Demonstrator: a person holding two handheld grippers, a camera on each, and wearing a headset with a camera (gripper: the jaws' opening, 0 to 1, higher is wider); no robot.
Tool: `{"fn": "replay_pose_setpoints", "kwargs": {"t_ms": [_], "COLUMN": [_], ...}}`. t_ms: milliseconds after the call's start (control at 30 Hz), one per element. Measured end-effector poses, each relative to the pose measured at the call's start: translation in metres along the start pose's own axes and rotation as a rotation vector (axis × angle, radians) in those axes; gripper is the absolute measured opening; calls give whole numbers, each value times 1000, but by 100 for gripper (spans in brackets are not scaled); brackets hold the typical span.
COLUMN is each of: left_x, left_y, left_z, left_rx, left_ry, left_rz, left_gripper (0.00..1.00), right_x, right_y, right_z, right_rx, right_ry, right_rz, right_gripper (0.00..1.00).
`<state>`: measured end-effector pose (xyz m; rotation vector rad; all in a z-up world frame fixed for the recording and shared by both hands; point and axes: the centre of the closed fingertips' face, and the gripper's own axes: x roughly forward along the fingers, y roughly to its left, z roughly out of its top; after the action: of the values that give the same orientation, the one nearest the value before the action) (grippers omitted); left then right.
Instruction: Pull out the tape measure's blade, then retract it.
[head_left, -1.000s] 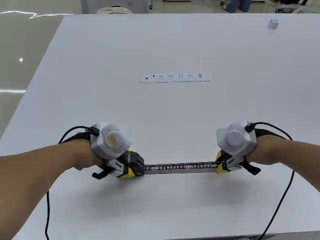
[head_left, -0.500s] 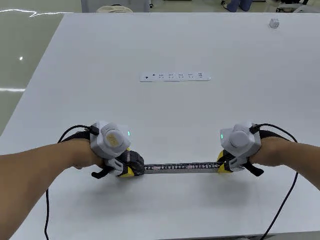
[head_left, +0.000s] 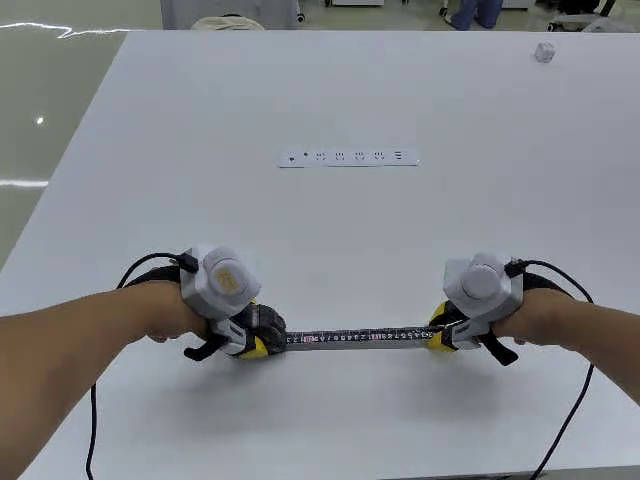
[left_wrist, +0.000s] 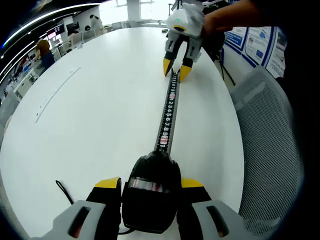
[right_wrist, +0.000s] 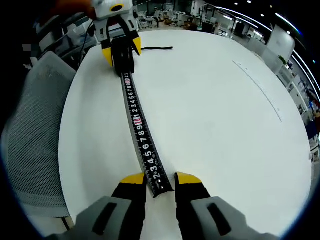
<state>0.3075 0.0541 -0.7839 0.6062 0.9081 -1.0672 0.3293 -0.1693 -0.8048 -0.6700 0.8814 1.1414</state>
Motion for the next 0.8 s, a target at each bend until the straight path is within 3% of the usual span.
{"fn": "replay_pose_setpoints", "kwargs": {"t_ms": [100,167,267,367,433,600,767,800], "left_x": [2,0,-5,-14,-19,-37,-54,-60], "left_y": [-7,-10,-1,10,12,12,8,9], "left_z": [4,1,-3,-4,-7,-9,-15,-13], "left_rx": [-23,-15,-19,-87,-112,-183,-202,-228], "left_ry": [-41,-39,-40,-78,-93,-186,-260,-298], "left_rz": [-22,-35,6,48,65,111,163,184], "left_gripper": [48,57,63,75,80,89,100,100], "right_x": [0,-5,-11,-17,-21,-37,-60,-65], "right_y": [6,6,7,7,6,8,-1,-2], "right_z": [-4,-5,-9,-19,-20,-19,-14,-16], "right_rx": [-15,4,57,152,159,215,308,326], "right_ry": [-11,-32,-54,-48,-68,-128,-226,-237], "right_rz": [-17,-34,-48,-80,-94,-131,-225,-242], "right_gripper": [43,40,45,61,72,84,98,100]}}
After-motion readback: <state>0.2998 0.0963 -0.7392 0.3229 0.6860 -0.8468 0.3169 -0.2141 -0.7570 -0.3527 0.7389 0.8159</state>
